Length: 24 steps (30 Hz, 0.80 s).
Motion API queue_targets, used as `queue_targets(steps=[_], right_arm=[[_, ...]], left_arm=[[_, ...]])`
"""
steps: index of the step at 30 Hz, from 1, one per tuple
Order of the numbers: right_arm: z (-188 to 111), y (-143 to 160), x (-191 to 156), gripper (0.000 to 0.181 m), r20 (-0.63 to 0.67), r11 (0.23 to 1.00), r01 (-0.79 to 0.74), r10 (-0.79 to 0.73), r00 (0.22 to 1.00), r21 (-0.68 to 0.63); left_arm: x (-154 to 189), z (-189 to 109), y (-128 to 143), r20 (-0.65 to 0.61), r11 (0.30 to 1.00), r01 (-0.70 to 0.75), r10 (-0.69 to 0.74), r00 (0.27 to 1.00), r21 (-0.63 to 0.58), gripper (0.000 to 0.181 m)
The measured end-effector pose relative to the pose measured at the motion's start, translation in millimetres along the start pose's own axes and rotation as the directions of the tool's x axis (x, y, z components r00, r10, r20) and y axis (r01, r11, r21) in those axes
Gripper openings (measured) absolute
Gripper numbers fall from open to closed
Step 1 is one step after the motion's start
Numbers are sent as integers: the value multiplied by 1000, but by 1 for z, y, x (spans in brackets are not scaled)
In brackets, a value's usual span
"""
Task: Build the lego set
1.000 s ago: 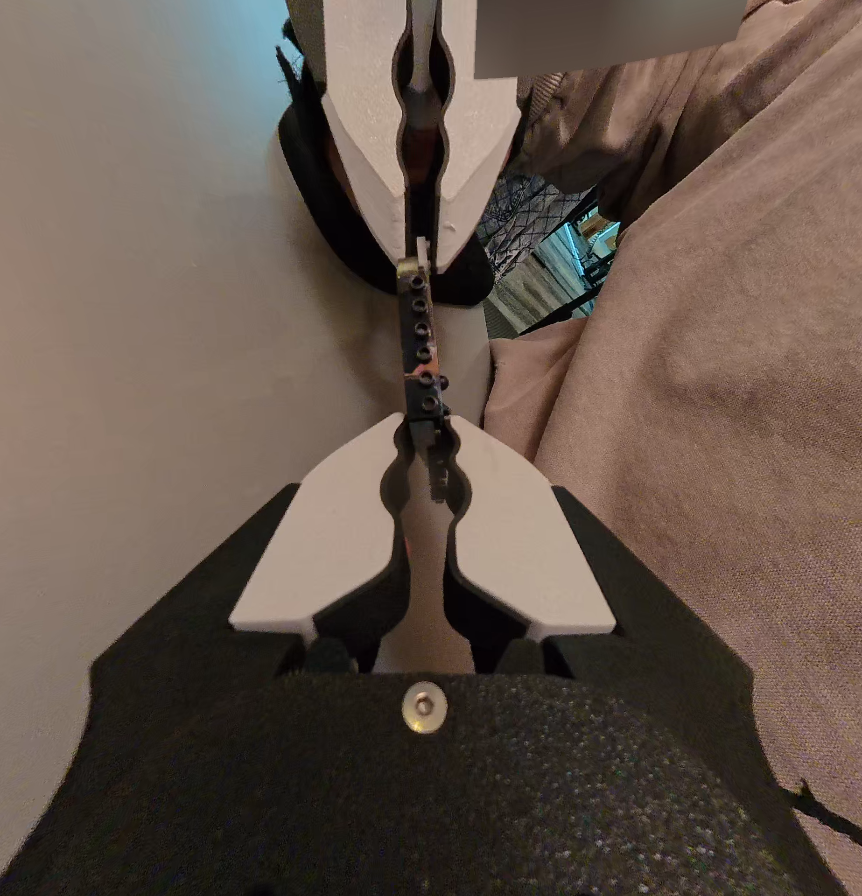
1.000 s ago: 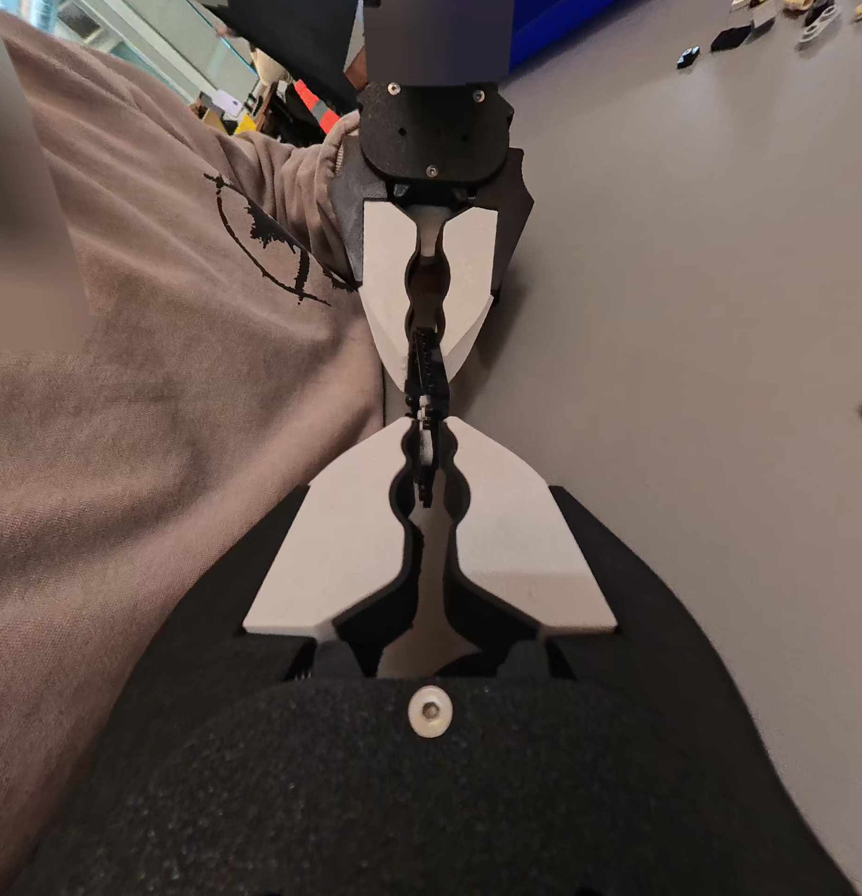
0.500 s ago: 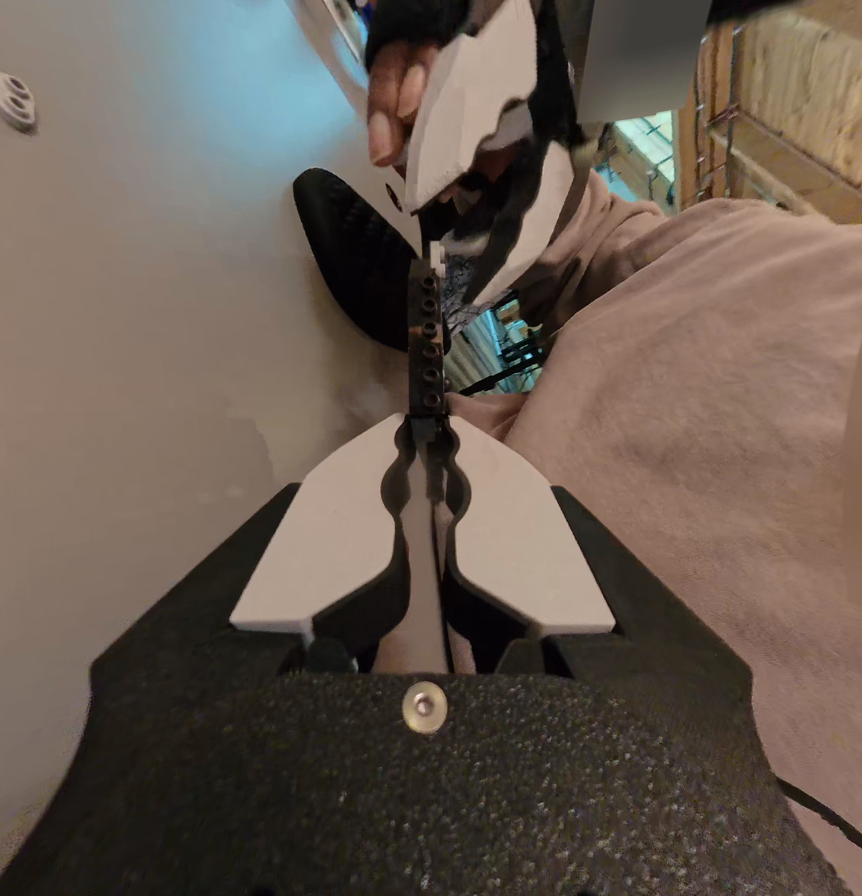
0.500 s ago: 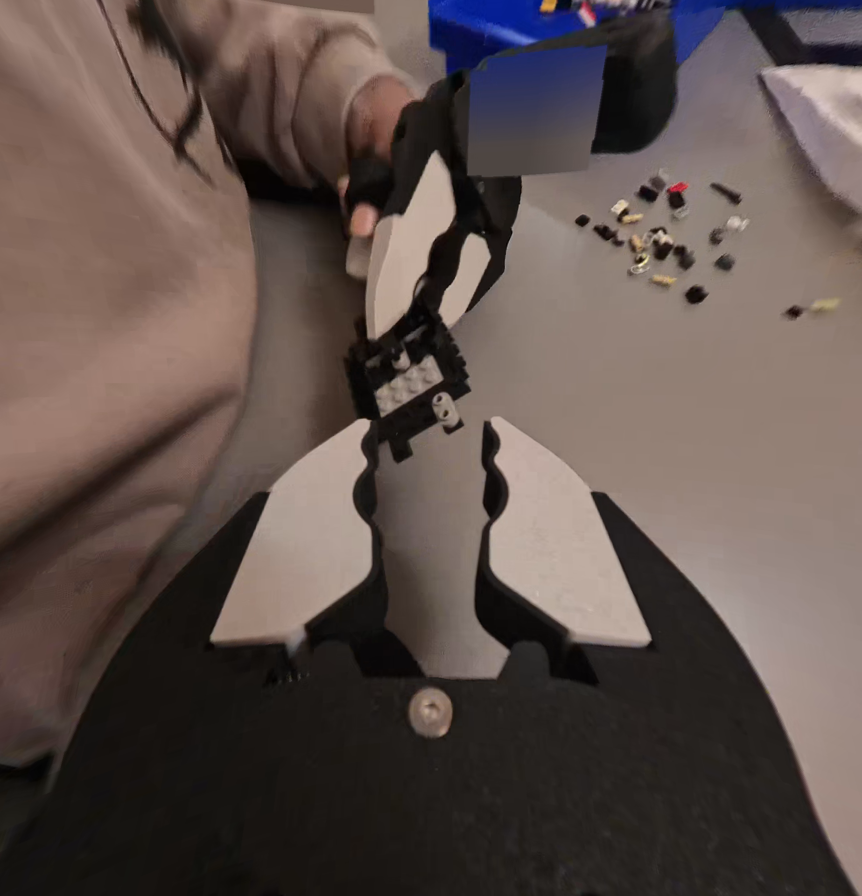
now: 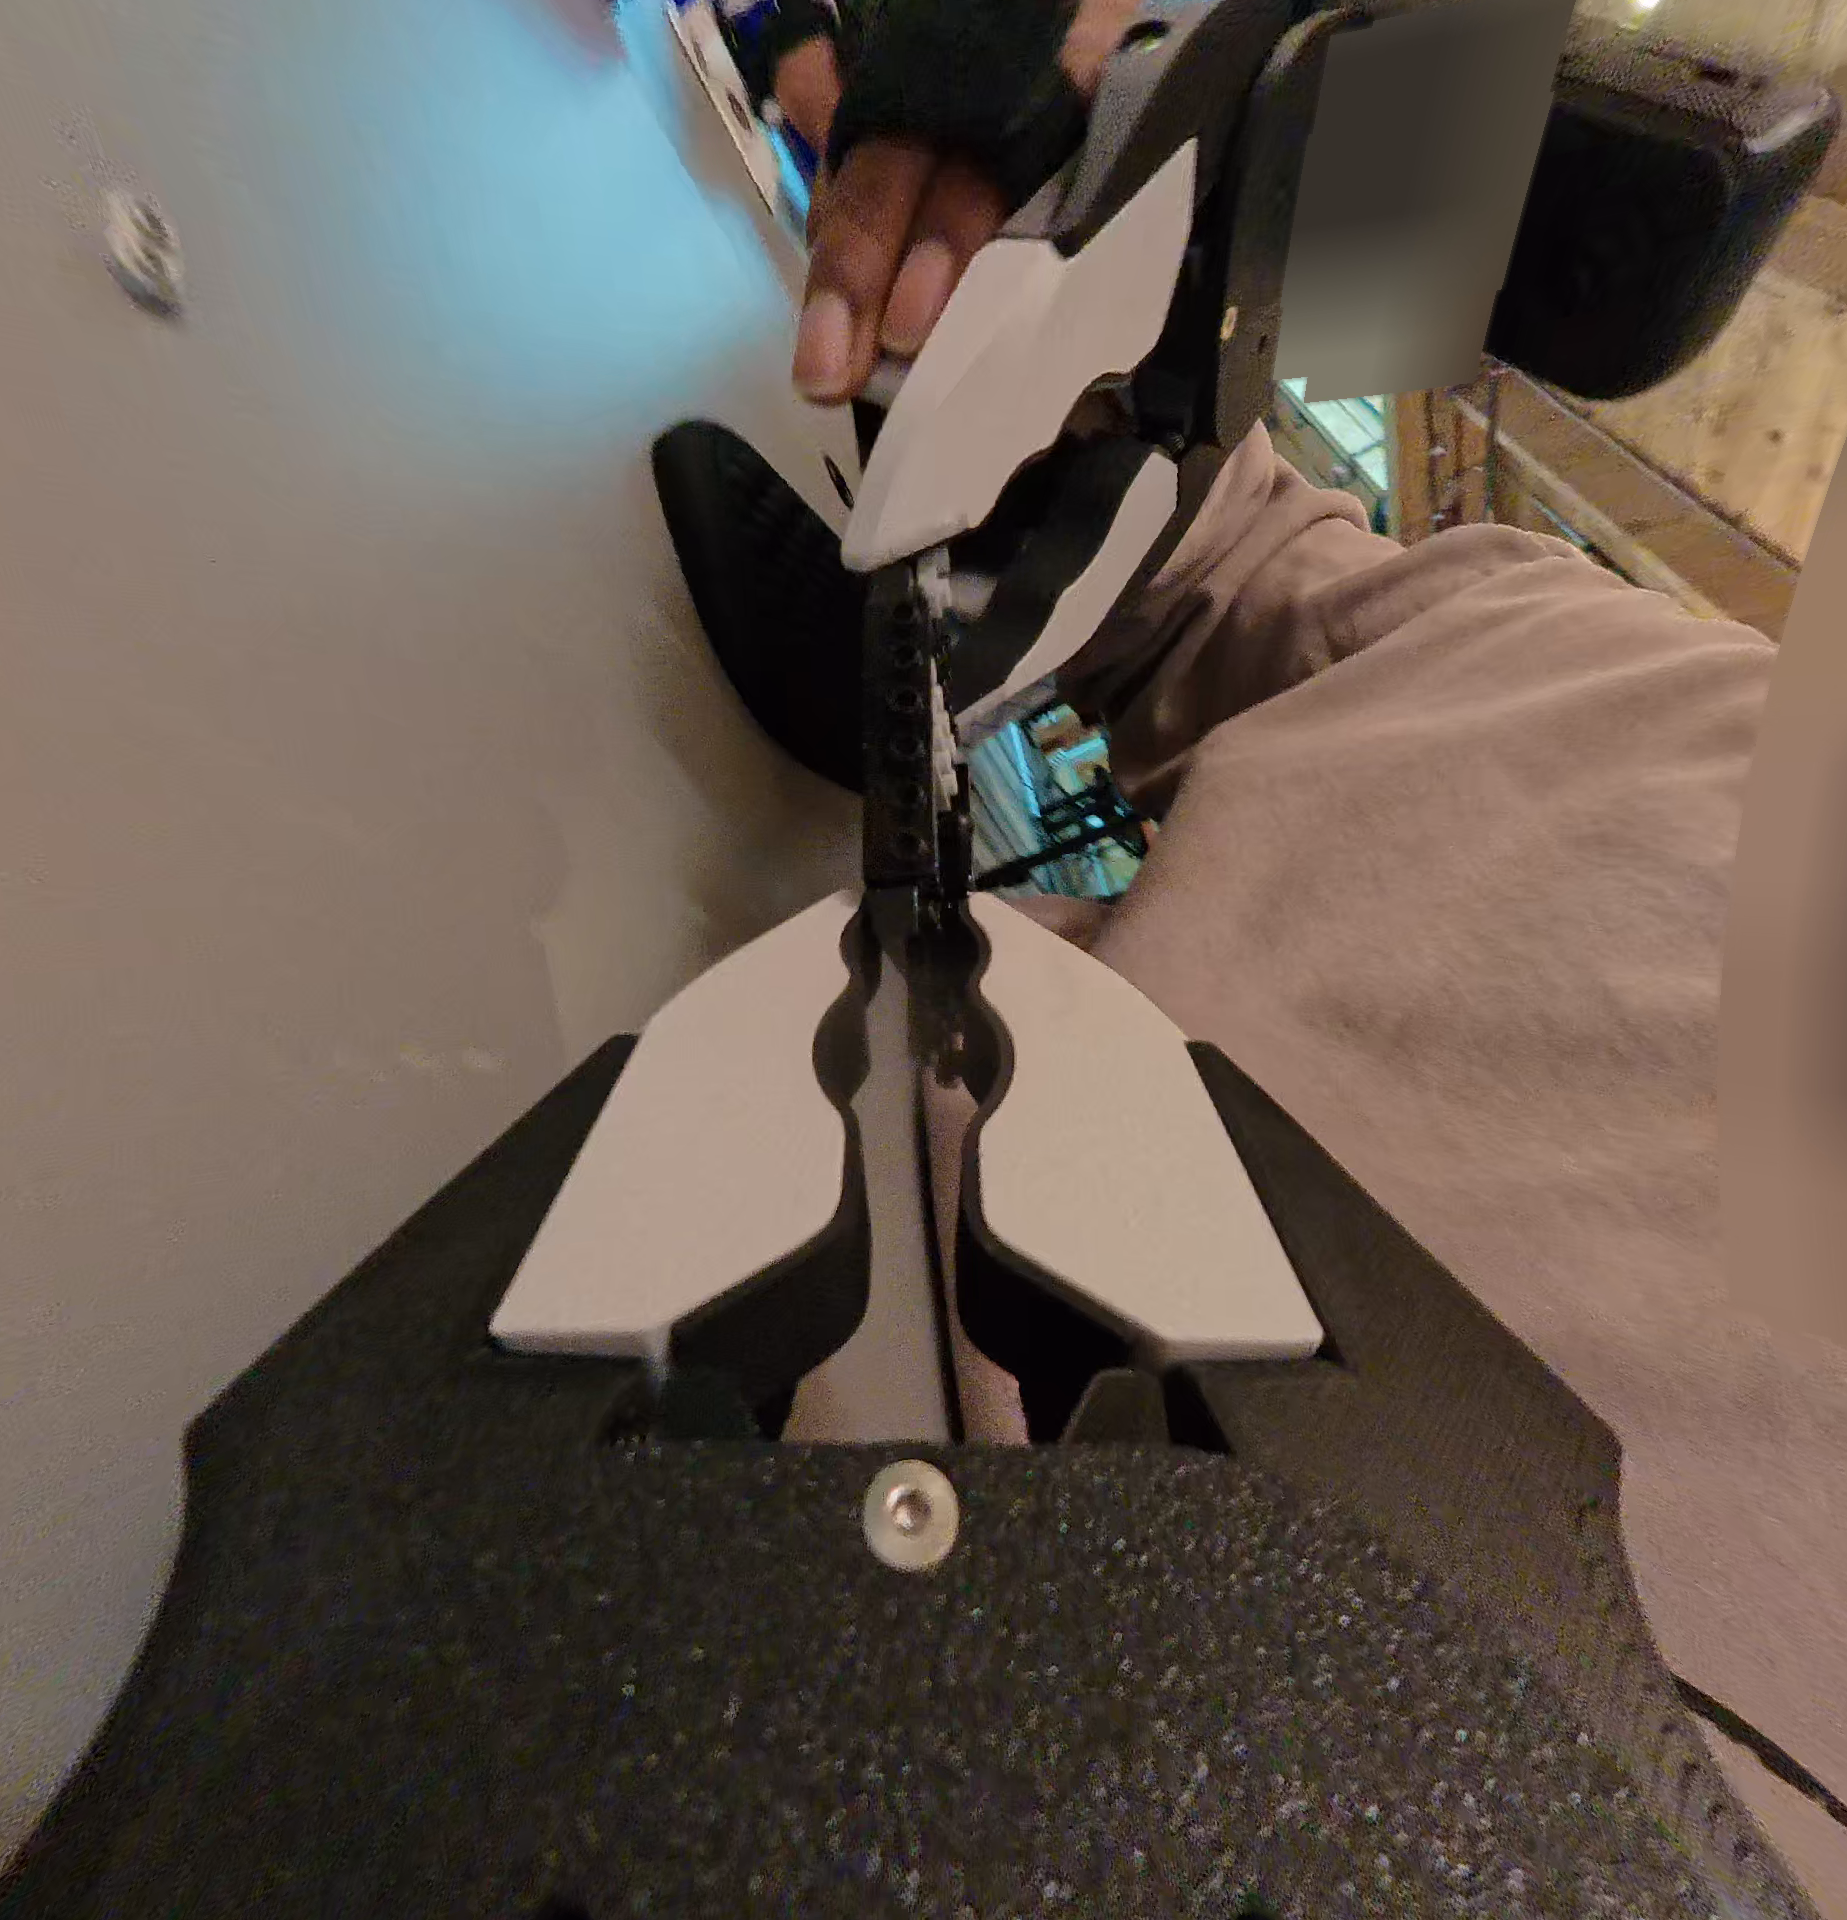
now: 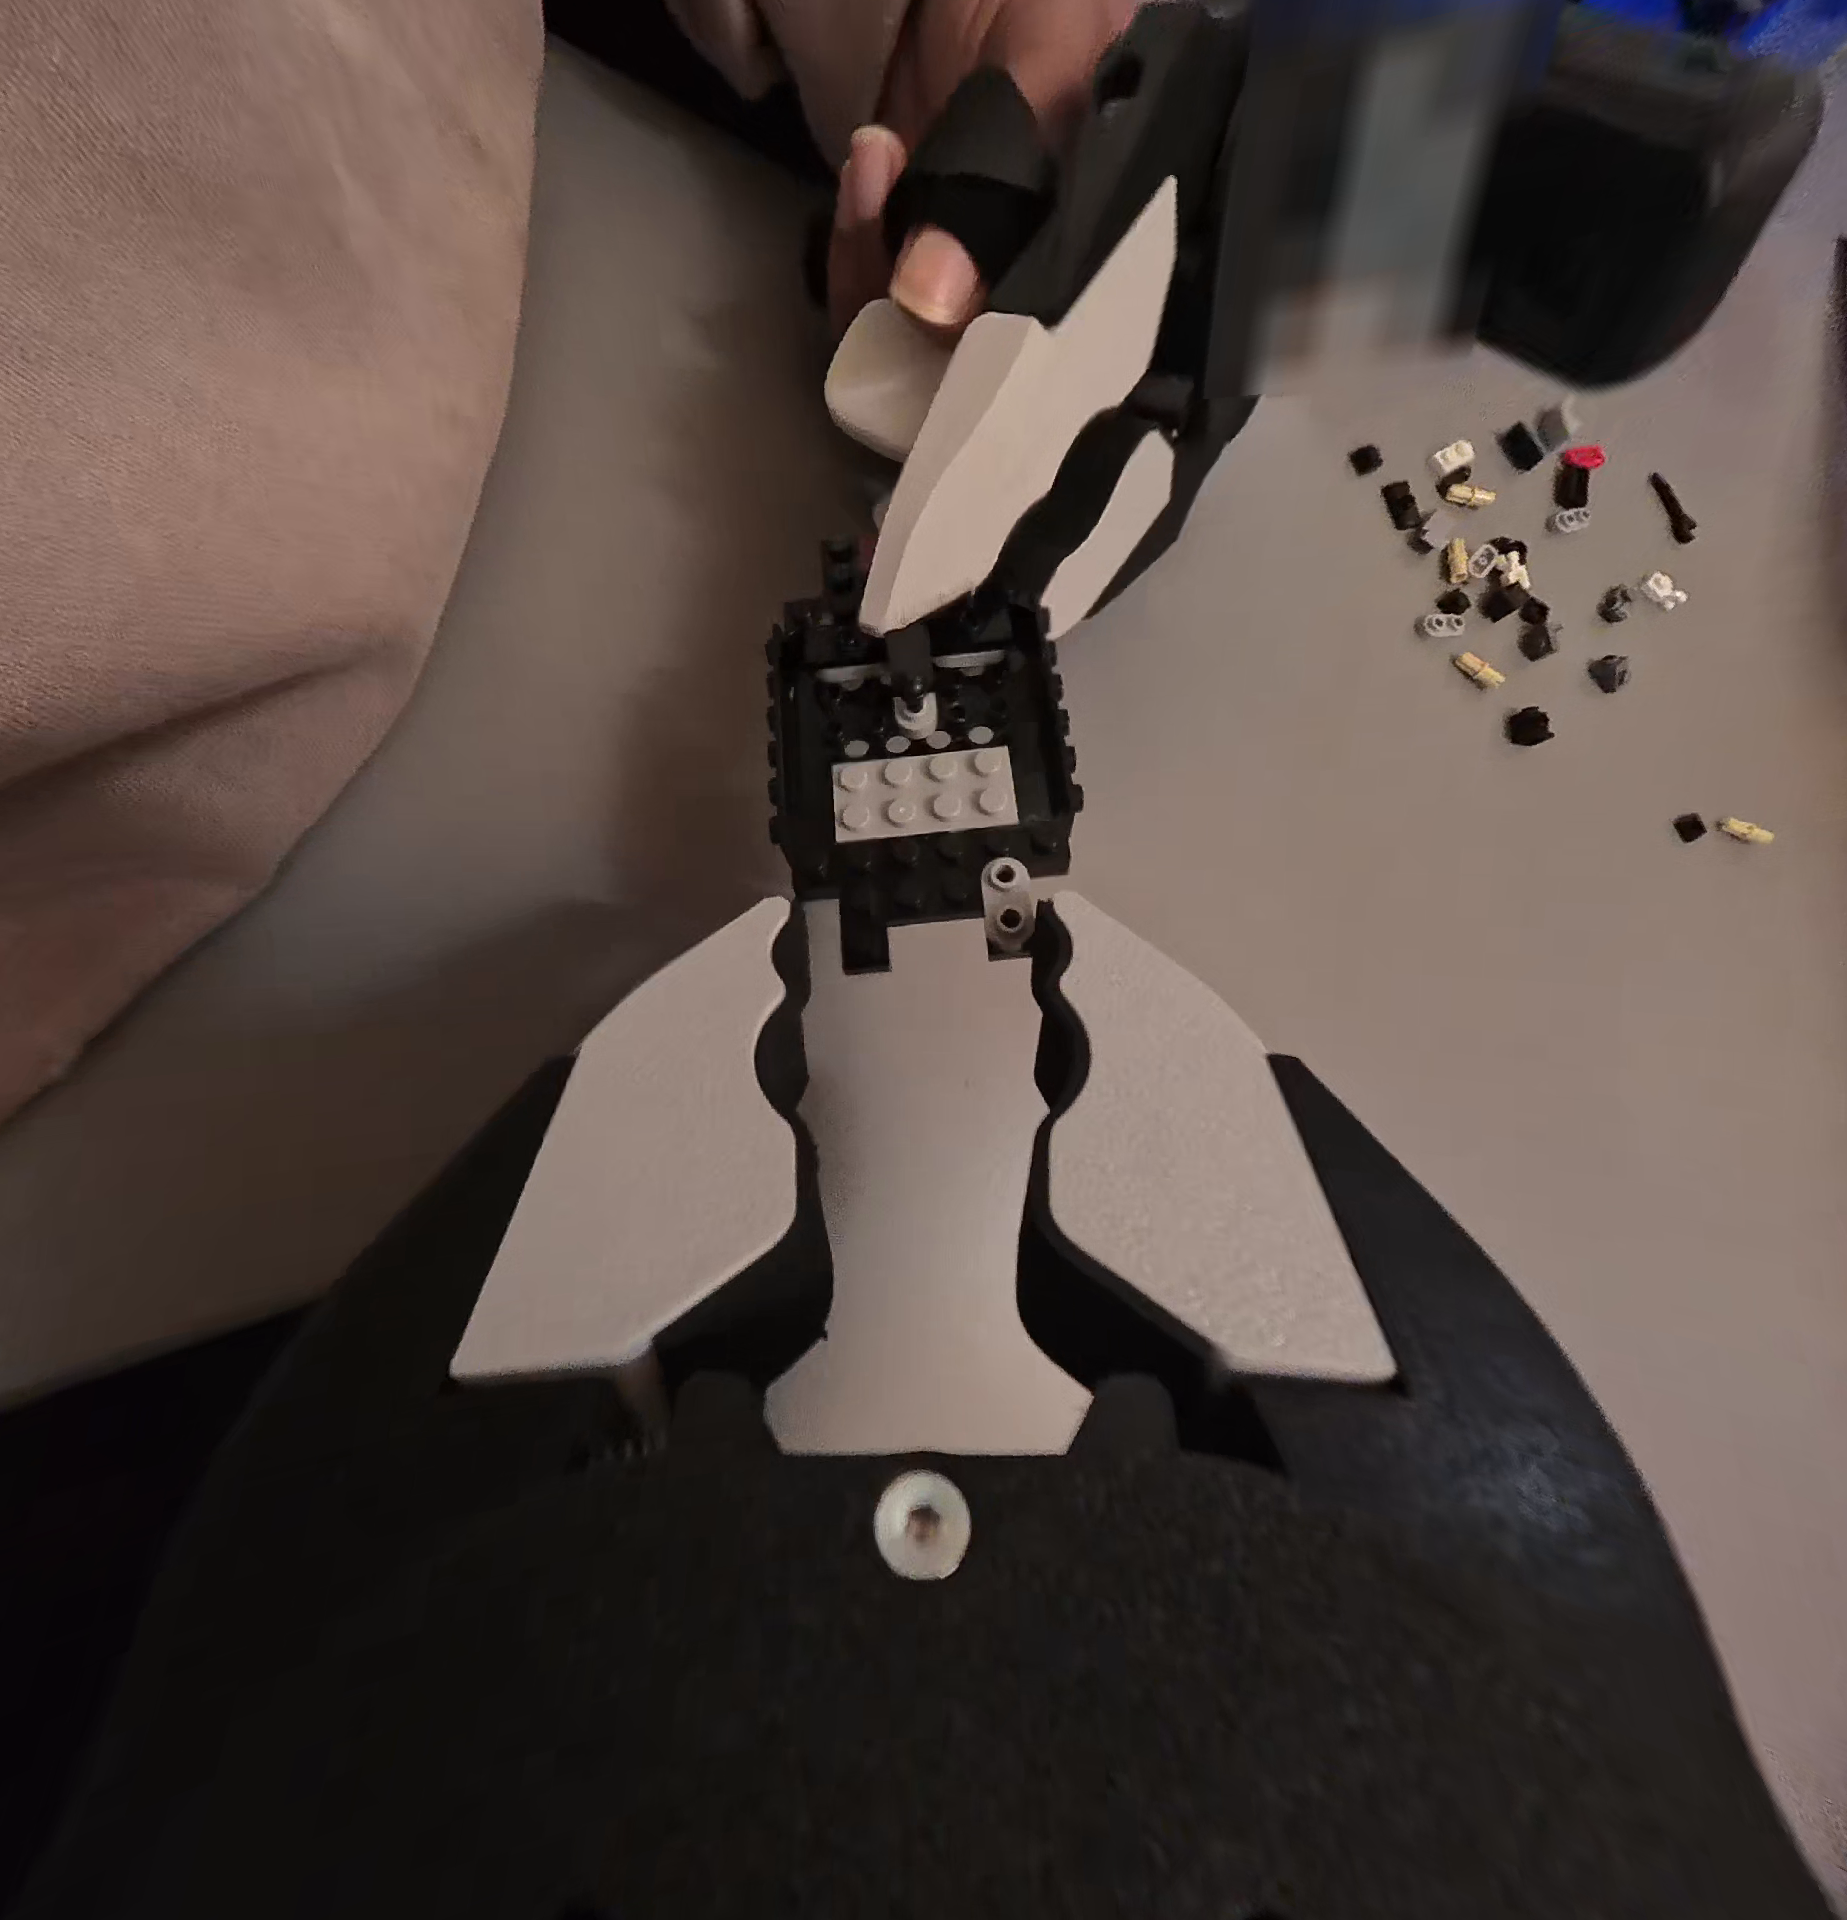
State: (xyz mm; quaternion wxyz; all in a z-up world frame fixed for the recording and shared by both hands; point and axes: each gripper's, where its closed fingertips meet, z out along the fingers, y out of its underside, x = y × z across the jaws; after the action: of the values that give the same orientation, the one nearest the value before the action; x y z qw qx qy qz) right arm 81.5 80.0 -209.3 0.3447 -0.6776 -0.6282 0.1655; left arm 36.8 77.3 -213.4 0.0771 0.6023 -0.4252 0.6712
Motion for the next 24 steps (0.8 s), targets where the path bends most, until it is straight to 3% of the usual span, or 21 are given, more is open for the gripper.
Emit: queue_targets(steps=[3,10,15,20,24], right_arm=[[-4,2,11,34,23,993,-87,86,996,79],[14,29,31,34,75,982,-165,159,984,89],[27,42,36,34,152,976,-203,189,970,84],[42,54,42,35,156,984,-181,177,972,6],[41,55,49,40,142,982,-190,188,972,-2]], left_arm=[[-8,-10,-10,124,993,-119,115,986,23,32],[-35,-28,-23,378,962,-274,255,890,-3,34],[-51,-39,-23,514,917,-378,387,766,-127,34],[-59,-38,-19,548,895,-403,438,712,-192,34],[-59,-41,-24,563,891,-421,438,701,-169,33]])
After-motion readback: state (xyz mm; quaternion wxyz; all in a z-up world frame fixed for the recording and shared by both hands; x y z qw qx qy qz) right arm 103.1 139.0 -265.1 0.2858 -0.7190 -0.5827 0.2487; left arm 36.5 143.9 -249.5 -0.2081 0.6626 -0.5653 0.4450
